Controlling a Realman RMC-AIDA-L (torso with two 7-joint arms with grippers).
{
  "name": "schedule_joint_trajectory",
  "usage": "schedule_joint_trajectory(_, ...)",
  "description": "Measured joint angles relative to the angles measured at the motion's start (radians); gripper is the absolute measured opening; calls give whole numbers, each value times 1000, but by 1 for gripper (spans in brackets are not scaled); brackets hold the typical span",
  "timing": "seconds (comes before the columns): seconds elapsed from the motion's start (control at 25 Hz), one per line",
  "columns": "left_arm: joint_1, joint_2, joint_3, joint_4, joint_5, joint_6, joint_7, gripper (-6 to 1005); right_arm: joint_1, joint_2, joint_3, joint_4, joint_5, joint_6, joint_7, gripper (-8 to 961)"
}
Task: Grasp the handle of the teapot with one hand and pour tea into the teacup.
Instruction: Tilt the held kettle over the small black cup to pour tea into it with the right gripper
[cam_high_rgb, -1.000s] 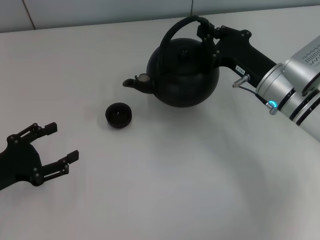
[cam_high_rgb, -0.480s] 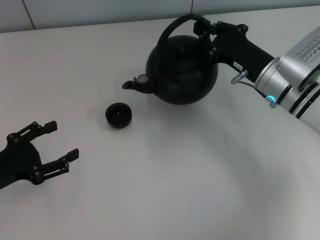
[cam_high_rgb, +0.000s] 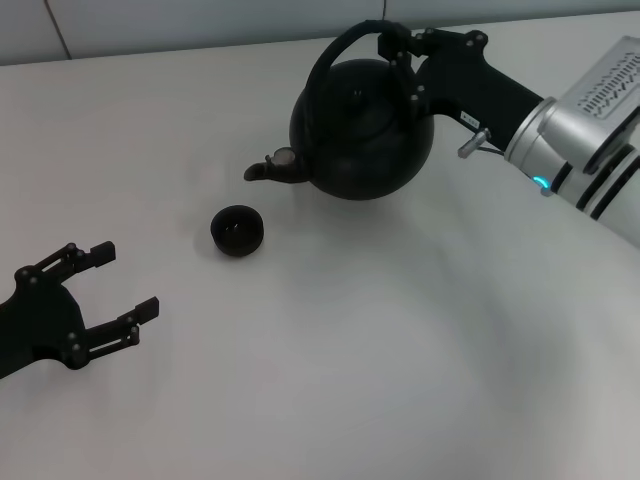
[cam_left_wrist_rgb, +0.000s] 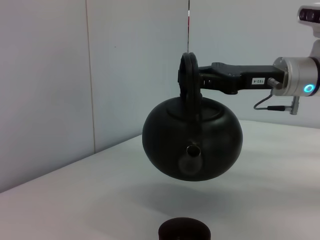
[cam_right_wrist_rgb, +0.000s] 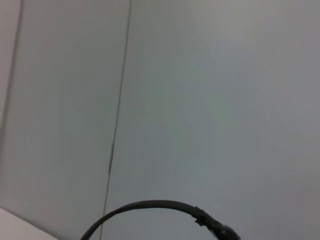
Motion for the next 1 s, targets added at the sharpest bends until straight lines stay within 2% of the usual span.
schedule_joint_trajectory(1.0, 0, -3, -2, 10, 0, -2, 2, 859, 44, 0, -52, -16, -2, 32, -131, 97)
